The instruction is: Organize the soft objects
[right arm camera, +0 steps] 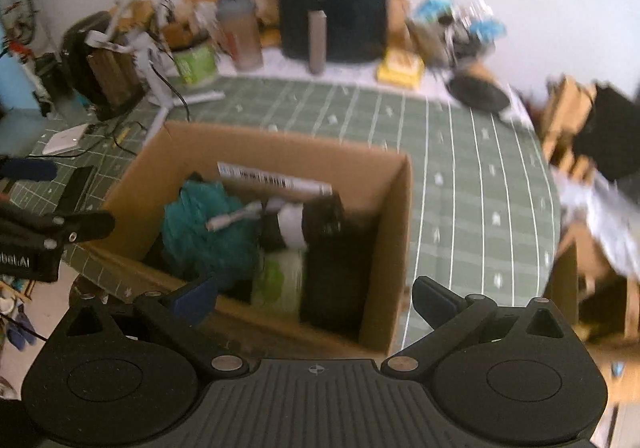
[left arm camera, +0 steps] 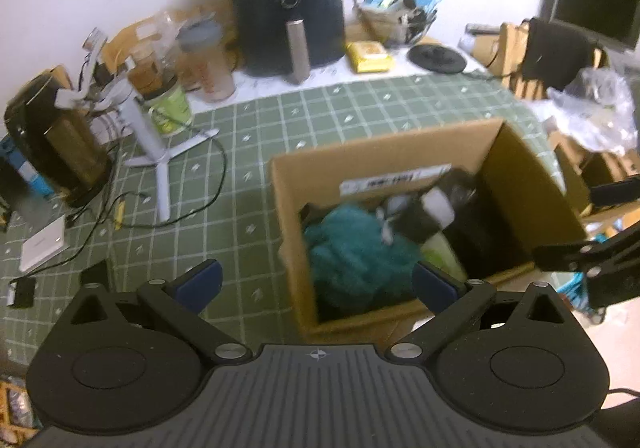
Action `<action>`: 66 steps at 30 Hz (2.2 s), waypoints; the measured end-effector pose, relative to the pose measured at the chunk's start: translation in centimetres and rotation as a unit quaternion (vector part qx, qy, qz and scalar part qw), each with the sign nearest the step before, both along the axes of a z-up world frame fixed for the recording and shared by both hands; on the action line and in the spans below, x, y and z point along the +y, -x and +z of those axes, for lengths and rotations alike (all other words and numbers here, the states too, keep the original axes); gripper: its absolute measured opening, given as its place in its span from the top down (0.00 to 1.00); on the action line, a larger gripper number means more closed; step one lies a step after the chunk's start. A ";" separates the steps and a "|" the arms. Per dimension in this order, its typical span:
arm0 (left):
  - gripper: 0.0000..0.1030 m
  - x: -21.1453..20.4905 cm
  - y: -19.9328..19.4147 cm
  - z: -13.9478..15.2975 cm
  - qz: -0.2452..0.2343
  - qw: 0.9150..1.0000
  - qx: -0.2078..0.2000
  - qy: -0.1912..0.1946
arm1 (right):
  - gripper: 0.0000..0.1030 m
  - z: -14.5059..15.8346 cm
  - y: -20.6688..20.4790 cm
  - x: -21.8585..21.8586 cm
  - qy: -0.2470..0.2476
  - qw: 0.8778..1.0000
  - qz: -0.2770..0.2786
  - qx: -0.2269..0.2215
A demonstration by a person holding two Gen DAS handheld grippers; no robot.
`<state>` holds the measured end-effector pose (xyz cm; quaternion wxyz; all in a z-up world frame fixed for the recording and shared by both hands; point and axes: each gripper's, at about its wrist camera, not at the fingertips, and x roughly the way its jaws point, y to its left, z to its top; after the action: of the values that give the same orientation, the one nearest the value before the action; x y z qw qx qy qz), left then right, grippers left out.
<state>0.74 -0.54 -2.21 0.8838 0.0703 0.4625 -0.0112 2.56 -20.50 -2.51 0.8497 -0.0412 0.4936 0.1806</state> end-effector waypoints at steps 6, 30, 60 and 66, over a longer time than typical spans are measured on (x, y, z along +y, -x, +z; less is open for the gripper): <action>0.00 1.0 0.5 -0.1 0.012 1.000 0.024 0.014 | 0.00 -0.3 0.9 0.6 0.024 0.999 -0.024 0.039; 0.00 1.6 1.3 -2.3 0.032 0.991 0.118 0.054 | 0.00 -2.3 2.1 1.2 0.087 0.991 -0.051 0.092; 0.00 1.6 0.9 -2.4 0.040 0.990 0.122 0.051 | 0.00 -2.6 1.6 1.3 0.098 0.990 -0.049 0.094; 0.00 1.6 0.8 -2.3 0.039 0.991 0.121 0.051 | 0.00 -2.6 1.6 1.4 0.098 0.990 -0.049 0.094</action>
<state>-0.10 1.11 -4.54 0.8233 0.0046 0.5675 -0.0086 0.95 -19.13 -5.10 0.7993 -0.0834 0.5878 0.0926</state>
